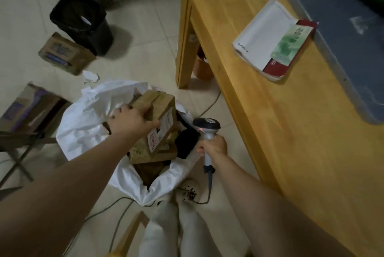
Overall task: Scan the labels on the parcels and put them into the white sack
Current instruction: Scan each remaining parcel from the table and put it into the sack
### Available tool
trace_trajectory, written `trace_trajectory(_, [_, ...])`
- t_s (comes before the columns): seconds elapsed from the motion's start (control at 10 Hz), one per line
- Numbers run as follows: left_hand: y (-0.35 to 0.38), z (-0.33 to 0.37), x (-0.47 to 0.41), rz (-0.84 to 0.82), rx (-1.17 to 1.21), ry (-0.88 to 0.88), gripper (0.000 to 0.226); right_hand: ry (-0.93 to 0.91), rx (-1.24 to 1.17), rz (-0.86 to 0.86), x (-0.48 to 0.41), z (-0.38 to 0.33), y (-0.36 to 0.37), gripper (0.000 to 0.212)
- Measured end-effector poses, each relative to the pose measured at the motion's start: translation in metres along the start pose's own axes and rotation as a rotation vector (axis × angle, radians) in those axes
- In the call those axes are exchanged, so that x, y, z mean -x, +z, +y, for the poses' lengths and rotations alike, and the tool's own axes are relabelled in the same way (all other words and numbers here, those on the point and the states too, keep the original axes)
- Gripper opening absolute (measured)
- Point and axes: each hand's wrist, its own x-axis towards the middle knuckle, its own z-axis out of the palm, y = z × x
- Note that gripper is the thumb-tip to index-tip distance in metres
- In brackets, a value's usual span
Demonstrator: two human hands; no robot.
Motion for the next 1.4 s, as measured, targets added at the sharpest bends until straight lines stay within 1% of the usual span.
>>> trace_trajectory(0.1, [0.009,0.004,-0.023,-0.047,-0.107,0.005,0.067,0.059,0.018,0.043,-0.034,0.014,0.010,0.015])
trace_trajectory(0.2, [0.017,0.011,-0.043,-0.089,-0.126,-0.006,0.065,0.095,0.047,0.080,-0.065,0.024,0.018,0.015])
trace_trajectory(0.3, [0.019,0.026,-0.062,-0.128,-0.136,-0.025,0.067,0.123,0.050,0.078,-0.094,0.030,0.024,0.017])
trace_trajectory(0.4, [0.017,0.044,-0.089,-0.204,-0.154,0.019,0.064,0.165,0.019,0.067,-0.123,0.036,0.031,0.033])
trace_trajectory(0.5, [0.014,0.068,-0.110,-0.294,-0.136,0.064,0.053,0.257,-0.079,0.057,-0.149,0.043,0.043,0.042])
trace_trajectory(0.6, [0.016,0.092,-0.116,-0.332,-0.185,0.095,0.056,0.347,-0.102,-0.035,-0.165,0.062,0.061,0.054])
trace_trajectory(0.7, [0.025,0.109,-0.114,-0.346,-0.228,0.111,0.065,0.392,-0.240,-0.063,-0.174,0.082,0.073,0.061])
trace_trajectory(0.8, [0.036,0.118,-0.112,-0.325,-0.239,0.133,0.062,0.474,-0.246,-0.118,-0.179,0.086,0.084,0.058])
trace_trajectory(0.9, [0.038,0.119,-0.111,-0.334,-0.262,0.140,0.067,0.465,-0.223,-0.134,-0.180,0.095,0.084,0.048])
trace_trajectory(1.0, [0.036,0.114,-0.111,-0.330,-0.284,0.119,0.068,0.319,-0.326,-0.065,-0.180,0.108,0.081,0.036])
trace_trajectory(1.1, [0.034,0.105,-0.103,-0.343,-0.314,0.088,0.073,0.272,-0.423,-0.029,-0.151,0.082,0.078,0.016])
trace_trajectory(1.2, [0.033,0.097,-0.088,-0.355,-0.337,0.109,0.086,0.233,-0.495,-0.022,-0.134,0.068,0.069,0.029])
trace_trajectory(1.3, [0.026,0.087,-0.070,-0.332,-0.375,0.113,0.085,0.224,-0.569,-0.035,-0.103,0.060,0.056,0.022])
trace_trajectory(1.4, [0.018,0.073,-0.055,-0.310,-0.361,0.135,0.080,0.290,-0.603,-0.021,-0.072,0.059,0.051,0.034])
